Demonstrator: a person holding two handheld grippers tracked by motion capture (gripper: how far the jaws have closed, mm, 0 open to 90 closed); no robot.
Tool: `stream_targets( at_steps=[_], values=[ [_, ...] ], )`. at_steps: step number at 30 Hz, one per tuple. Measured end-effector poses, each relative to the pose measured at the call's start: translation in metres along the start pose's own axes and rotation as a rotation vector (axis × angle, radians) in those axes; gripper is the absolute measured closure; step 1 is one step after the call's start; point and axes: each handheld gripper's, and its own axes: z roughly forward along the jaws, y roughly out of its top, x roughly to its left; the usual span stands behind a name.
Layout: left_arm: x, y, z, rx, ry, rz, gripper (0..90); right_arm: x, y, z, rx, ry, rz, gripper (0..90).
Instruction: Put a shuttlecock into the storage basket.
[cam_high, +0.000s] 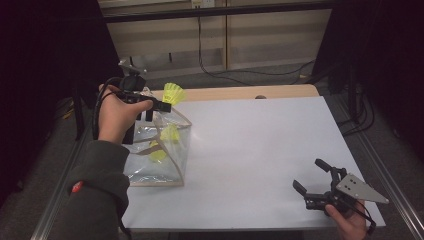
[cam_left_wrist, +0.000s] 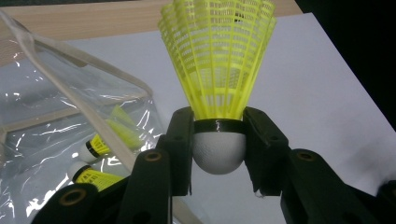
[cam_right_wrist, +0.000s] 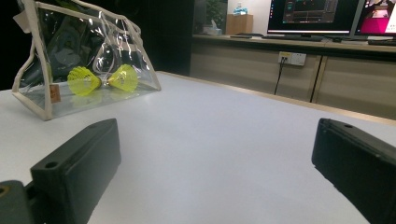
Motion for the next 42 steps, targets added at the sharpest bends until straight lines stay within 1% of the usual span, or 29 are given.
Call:
stream_targets(
  at_steps=[6,10,11,12,13,14,20,21,23,32,35,36,39,40,42],
  values=[
    [0.007,-0.002,-0.004,-0.016,0.017,-0.021,64.9,0.0,0.0,0.0,0.0,0.0,0.002,1.0],
    [0.011,-0.003,-0.007,-0.019,0.026,-0.022,64.9,0.0,0.0,0.0,0.001,0.0,0.001,1.0],
    [0.011,-0.003,-0.007,-0.025,0.028,-0.03,64.9,0.0,0.0,0.0,0.001,-0.001,0.002,1.0],
    [0.012,-0.004,-0.008,-0.022,0.031,-0.026,65.0,0.0,0.0,0.0,0.0,-0.001,0.0,1.0],
    [0.012,-0.004,-0.008,-0.027,0.036,-0.032,65.0,0.0,0.0,0.0,0.001,0.0,0.001,1.0],
    [0.013,-0.004,-0.009,-0.02,0.038,-0.022,65.0,0.0,0.0,0.0,0.001,0.0,0.002,1.0],
    [0.017,-0.005,-0.012,-0.024,0.037,-0.029,65.0,0.0,0.0,0.0,0.001,0.0,0.001,1.0],
    [0.017,-0.006,-0.013,-0.03,0.04,-0.035,64.9,0.0,0.0,0.0,0.001,-0.001,-0.002,1.0],
    [0.019,-0.006,-0.014,-0.026,0.041,-0.033,64.9,0.0,0.0,0.0,0.002,-0.001,-0.001,1.0],
    [0.024,-0.008,-0.018,-0.041,0.057,-0.045,64.9,0.0,0.0,0.0,0.002,0.0,0.0,1.0],
    [0.025,-0.008,-0.02,-0.037,0.057,-0.041,64.9,0.0,0.0,0.0,0.002,-0.001,0.002,1.0],
    [0.025,-0.008,-0.02,-0.044,0.058,-0.047,65.0,0.0,0.0,0.0,0.001,0.0,0.001,1.0],
    [0.027,-0.009,-0.022,-0.04,0.06,-0.048,65.0,0.0,0.0,0.0,0.003,-0.001,0.0,1.0],
    [0.028,-0.009,-0.022,-0.049,0.062,-0.052,65.0,0.0,0.0,0.0,0.003,-0.001,0.001,1.0],
    [0.028,-0.009,-0.023,-0.046,0.063,-0.054,64.9,0.0,0.0,0.0,0.002,0.002,0.0,1.0]
  ],
)
